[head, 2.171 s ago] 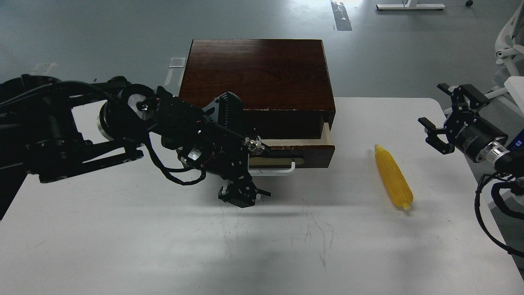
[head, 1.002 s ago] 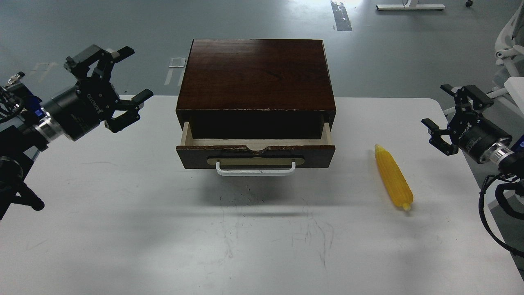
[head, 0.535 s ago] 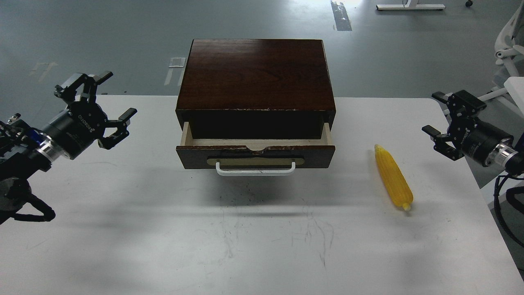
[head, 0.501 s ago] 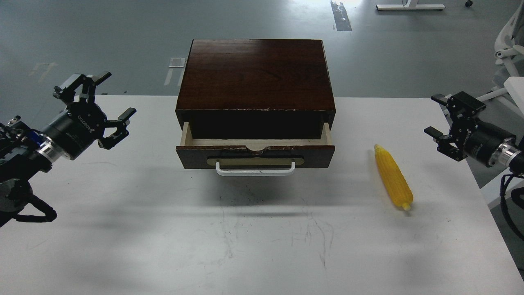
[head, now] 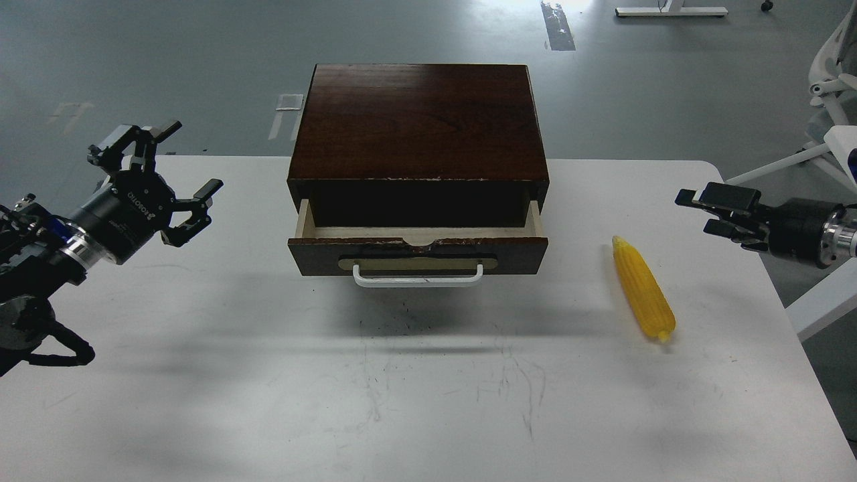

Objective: Put corn in drawer with both arms
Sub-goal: 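Lower the right gripper and grasp the yellow corn cob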

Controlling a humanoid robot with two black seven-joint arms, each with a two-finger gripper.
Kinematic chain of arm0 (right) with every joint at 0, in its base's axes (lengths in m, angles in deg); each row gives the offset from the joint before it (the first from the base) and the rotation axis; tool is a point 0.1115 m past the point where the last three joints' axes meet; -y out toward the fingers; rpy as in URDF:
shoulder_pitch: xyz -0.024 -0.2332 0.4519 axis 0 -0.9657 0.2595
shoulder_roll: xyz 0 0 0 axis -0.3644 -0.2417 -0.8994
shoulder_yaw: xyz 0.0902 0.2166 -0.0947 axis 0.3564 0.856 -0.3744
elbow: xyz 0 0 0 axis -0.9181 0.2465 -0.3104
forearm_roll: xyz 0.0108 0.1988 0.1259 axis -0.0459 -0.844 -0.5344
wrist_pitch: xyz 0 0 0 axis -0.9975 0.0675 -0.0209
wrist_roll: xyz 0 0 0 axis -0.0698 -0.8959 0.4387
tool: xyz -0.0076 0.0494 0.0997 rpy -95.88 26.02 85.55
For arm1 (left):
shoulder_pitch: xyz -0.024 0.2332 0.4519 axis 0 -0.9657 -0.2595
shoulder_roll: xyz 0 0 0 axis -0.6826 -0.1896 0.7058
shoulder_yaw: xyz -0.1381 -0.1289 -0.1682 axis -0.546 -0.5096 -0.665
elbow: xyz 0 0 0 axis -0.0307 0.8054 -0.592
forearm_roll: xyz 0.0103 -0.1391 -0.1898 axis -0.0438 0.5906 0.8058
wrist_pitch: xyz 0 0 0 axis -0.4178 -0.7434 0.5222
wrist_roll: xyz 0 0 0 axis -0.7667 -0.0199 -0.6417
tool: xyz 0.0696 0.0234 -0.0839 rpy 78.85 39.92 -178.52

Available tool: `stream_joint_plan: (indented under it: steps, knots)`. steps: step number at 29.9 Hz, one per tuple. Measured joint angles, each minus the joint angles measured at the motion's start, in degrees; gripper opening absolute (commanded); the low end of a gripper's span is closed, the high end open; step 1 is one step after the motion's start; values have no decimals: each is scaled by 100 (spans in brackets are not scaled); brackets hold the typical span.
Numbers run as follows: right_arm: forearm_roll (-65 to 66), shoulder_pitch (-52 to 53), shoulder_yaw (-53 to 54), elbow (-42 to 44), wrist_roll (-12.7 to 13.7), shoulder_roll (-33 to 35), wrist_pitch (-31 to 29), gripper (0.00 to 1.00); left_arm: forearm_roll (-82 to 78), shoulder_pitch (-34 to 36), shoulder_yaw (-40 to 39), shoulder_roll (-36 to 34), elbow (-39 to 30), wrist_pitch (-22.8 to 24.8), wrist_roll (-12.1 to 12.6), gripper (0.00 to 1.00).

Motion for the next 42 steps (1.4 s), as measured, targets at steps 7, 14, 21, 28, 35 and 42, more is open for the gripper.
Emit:
stream_joint_plan:
  steps: [7, 14, 21, 28, 35, 42]
  knots:
    - [672, 155, -580, -43, 0, -275, 3, 100, -19, 0, 0, 0, -4, 0, 0, 99]
    - [740, 425, -1260, 122, 0, -558, 3, 100, -24, 0, 0, 0, -10, 0, 0, 99]
    - [822, 603, -1655, 366, 0, -774, 3, 100, -29, 0, 0, 0, -10, 0, 0, 99]
    - [1033, 728, -1843, 404, 0, -842, 34, 100, -28, 0, -41, 0, -10, 0, 0, 99]
    - [1110, 825, -2023, 553, 0, -1017, 68, 100, -24, -8, -43, -9, -9, 0, 0, 99]
    - [1121, 829, -2131, 769, 0, -1246, 98, 99, -24, -9, -44, -25, -9, -1, 0, 99]
